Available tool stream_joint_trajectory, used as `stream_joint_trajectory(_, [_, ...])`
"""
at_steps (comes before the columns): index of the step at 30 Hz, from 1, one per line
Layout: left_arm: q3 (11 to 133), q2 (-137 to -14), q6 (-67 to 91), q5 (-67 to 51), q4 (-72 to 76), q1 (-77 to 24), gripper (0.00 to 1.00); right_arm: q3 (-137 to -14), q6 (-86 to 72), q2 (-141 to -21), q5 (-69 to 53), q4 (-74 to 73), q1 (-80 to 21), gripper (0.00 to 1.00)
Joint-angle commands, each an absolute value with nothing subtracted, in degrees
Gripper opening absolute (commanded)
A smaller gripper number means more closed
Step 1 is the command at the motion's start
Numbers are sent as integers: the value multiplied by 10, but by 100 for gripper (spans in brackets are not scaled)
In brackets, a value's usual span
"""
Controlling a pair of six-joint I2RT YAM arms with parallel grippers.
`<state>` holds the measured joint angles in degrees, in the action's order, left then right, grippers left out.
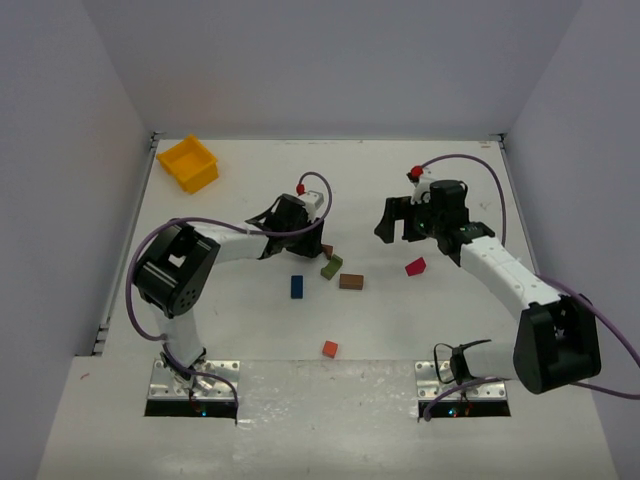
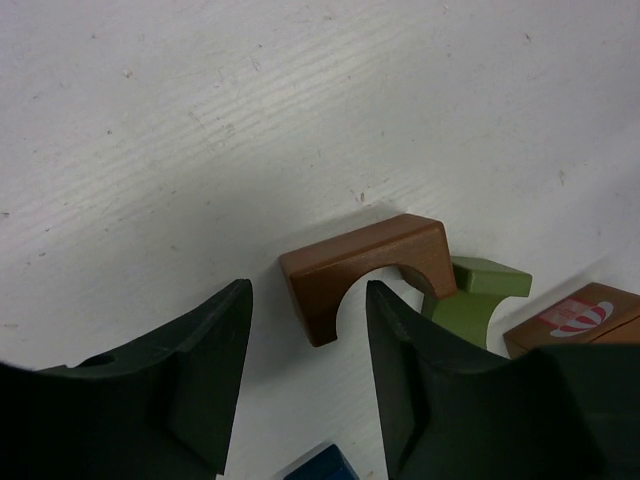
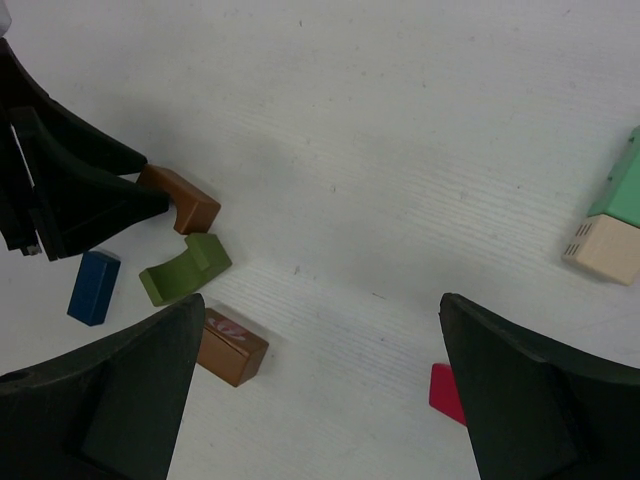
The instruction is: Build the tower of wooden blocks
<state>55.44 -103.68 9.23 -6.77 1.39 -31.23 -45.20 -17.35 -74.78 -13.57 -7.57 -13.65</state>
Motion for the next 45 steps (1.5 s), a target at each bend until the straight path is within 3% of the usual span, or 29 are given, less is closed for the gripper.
stream_joint_trajectory(1, [573,-1038,78,-49,13,-321,43,-447,-174,-723,-115,-54,-136,99])
stream_joint_trajectory(4, [575,-1044,74,-50,13,-326,35,-446,-174,-721,-114,-57,-136,99])
stream_joint_trajectory(7, [582,-1052,72,-52,10,-329,20,-446,-175,-717,-105,-59,-136,99])
stream_joint_trajectory(12, [587,-1055,68,-46,11,-332,11,-443,-175,-705,-94,-63,-136,99])
stream_joint_trajectory(15, [591,-1049,59,-45,12,-334,0,-441,-178,-702,-106,-61,-136,99])
stream_joint_trajectory(21, [557,-972,-53,-59,114,-355,0,-435,-206,-692,-151,-52,-136,99])
stream_joint_trajectory(29, [488,-835,-199,-225,215,-408,0,-387,-253,-656,-345,66,-136,99])
stream_joint_trajectory(45, [447,-790,-267,-169,271,-449,0,-393,-351,-670,-500,96,-137,98])
